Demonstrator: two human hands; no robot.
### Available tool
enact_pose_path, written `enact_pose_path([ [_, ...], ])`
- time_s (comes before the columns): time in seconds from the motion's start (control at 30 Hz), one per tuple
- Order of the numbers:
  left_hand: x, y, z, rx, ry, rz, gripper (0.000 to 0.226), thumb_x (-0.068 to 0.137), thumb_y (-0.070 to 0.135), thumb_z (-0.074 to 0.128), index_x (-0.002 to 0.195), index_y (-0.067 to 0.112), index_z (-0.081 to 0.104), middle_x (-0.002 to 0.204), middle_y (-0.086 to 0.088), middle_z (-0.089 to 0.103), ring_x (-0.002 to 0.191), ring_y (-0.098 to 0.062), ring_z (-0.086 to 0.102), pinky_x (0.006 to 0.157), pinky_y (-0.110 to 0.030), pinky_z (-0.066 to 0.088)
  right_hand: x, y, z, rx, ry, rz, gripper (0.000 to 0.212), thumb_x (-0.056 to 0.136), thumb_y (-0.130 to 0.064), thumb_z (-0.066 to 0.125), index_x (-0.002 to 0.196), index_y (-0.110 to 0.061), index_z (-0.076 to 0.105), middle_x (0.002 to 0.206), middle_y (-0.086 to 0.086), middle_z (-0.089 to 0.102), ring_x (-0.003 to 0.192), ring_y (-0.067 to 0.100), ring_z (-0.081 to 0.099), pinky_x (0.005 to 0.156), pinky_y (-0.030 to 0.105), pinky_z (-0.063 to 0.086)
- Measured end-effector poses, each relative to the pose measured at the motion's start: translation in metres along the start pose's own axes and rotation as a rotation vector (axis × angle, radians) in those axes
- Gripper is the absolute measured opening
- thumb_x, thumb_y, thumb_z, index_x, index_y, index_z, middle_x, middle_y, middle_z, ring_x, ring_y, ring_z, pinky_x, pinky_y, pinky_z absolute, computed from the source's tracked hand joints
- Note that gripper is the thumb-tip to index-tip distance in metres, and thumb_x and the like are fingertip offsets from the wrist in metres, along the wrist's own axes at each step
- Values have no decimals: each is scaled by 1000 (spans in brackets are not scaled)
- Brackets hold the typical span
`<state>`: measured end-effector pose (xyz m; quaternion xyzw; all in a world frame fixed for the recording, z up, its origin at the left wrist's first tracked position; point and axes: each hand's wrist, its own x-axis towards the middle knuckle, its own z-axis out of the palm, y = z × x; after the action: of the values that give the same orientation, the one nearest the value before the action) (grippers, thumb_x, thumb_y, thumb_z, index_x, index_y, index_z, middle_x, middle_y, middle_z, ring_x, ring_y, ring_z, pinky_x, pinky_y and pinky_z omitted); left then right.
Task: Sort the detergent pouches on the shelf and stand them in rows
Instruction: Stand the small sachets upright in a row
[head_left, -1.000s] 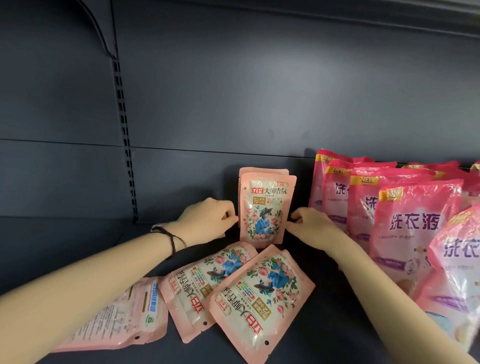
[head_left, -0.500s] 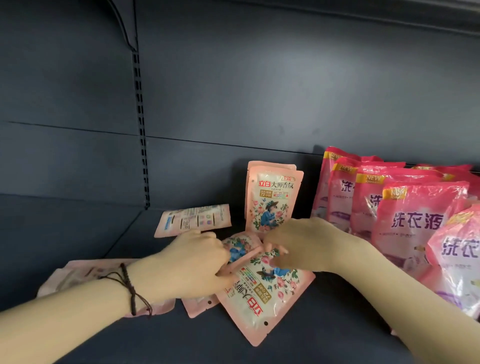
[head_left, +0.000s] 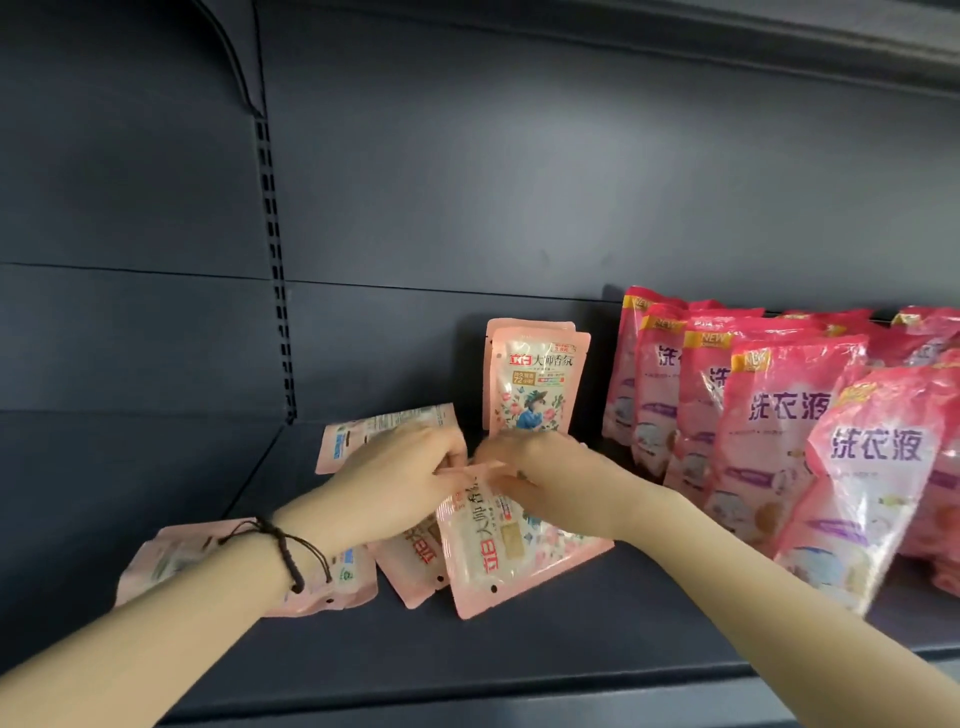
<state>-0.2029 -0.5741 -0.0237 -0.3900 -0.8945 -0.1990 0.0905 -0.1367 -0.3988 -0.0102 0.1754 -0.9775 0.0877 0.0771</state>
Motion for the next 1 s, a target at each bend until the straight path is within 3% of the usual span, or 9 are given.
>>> enact_pose_path([
  [0.1, 4, 7, -8, -95, 138, 68, 18, 92, 38, 57, 77, 42, 48, 84, 23, 52, 80, 8, 50, 59, -12, 32, -2, 9, -6, 61, 184, 81, 16, 97, -14, 50, 107, -16, 63, 103, 0, 66, 94, 18, 62, 83, 42, 52],
  [0.17, 11, 10, -8, -319, 249, 31, 11, 90, 35, 60, 98, 40, 54, 93, 23, 56, 86, 8, 55, 65, -9, 39, -4, 19, -13, 183, 313, 187, 15, 96, -11, 51, 102, -16, 63, 97, 1, 66, 86, 19, 62, 77, 39, 53],
  [0.27, 28, 16, 0, -623, 247, -115, 33, 87, 33, 66, 118, 27, 55, 106, 15, 62, 93, 3, 60, 78, -19, 50, -9, 39, -20, 456, 570, 351, 12, 97, -7, 49, 94, -10, 61, 89, 7, 65, 78, 24, 59, 72, 35, 51],
  [0.4, 58, 36, 17, -694, 222, -187, 2, 90, 23, 64, 90, 24, 63, 93, 7, 68, 87, -10, 65, 77, -32, 55, -8, 56, -12, 703, 817, 486, 16, 100, -13, 46, 89, -16, 58, 91, 4, 65, 86, 21, 63, 71, 37, 55],
  [0.5, 80, 47, 27, -1026, 259, -265, 11, 91, 11, 62, 89, 22, 63, 104, -6, 70, 91, -15, 68, 79, -30, 58, -6, 66, -9, 759, 985, 545, 29, 101, -15, 41, 78, -30, 49, 79, -6, 59, 76, 16, 58, 62, 31, 50],
  [0.6, 97, 48, 39, -1022, 241, -268, 8, 97, 16, 54, 101, 17, 60, 116, -8, 66, 103, -18, 64, 89, -35, 55, -1, 78, -1, 856, 962, 616, 27, 103, -18, 36, 82, -30, 46, 89, 1, 61, 83, 24, 62, 75, 44, 56],
  [0.7, 98, 49, 45, -892, 236, -254, 12, 102, 26, 42, 99, 23, 53, 109, 1, 64, 102, -18, 63, 90, -45, 54, 6, 83, 12, 985, 882, 628, 27, 104, -19, 33, 84, -31, 45, 99, 0, 62, 97, 22, 64, 70, 33, 56],
  [0.83, 88, 42, 44, -746, 288, -209, 14, 102, 28, 36, 102, 23, 49, 102, -10, 67, 95, -38, 65, 78, -58, 54, 12, 81, 20, 1121, 794, 594, 22, 104, -21, 34, 90, -32, 47, 108, 3, 65, 94, 17, 67, 65, 29, 56],
  [1.0, 69, 28, 40, -741, 326, -164, 15, 103, 25, 36, 99, 30, 50, 101, 2, 69, 88, -18, 70, 75, -47, 59, 11, 70, 30, 1276, 708, 490, 16, 104, -20, 36, 101, -28, 50, 110, 1, 68, 97, 17, 69, 74, 38, 60],
])
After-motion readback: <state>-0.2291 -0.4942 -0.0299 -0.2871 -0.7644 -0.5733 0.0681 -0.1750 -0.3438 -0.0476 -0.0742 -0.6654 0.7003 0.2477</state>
